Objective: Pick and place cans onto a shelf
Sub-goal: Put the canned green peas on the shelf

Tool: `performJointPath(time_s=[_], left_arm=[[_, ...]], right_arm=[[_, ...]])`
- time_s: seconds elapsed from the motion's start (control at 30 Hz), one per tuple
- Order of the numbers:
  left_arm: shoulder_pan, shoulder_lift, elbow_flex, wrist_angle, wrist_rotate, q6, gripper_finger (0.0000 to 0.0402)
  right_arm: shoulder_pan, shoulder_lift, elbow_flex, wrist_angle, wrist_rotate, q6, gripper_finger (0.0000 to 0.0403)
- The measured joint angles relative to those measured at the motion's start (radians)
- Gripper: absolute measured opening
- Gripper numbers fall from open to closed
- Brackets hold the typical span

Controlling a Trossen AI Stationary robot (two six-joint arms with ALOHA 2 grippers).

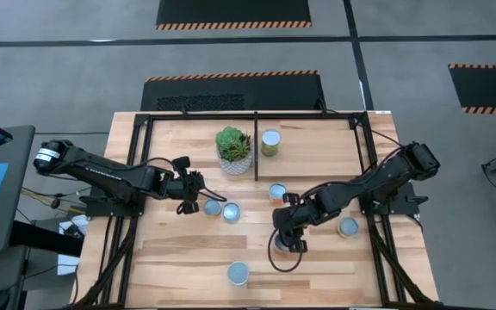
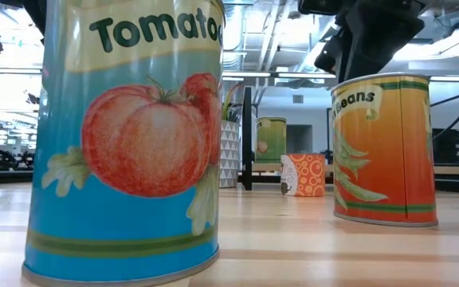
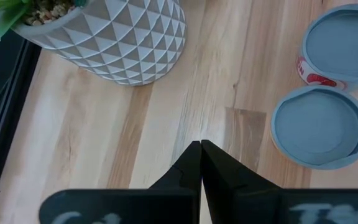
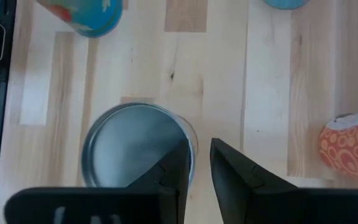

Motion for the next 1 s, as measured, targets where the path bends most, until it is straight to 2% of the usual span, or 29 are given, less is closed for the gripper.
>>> performJointPath(time_s=[1.0], left_arm=[[0.000, 0.000, 0.000, 0.000, -0.001, -0.018, 0.0000]], right_arm=[[0.029, 0.000, -0.007, -0.039, 0.000, 0.022, 0.0093]])
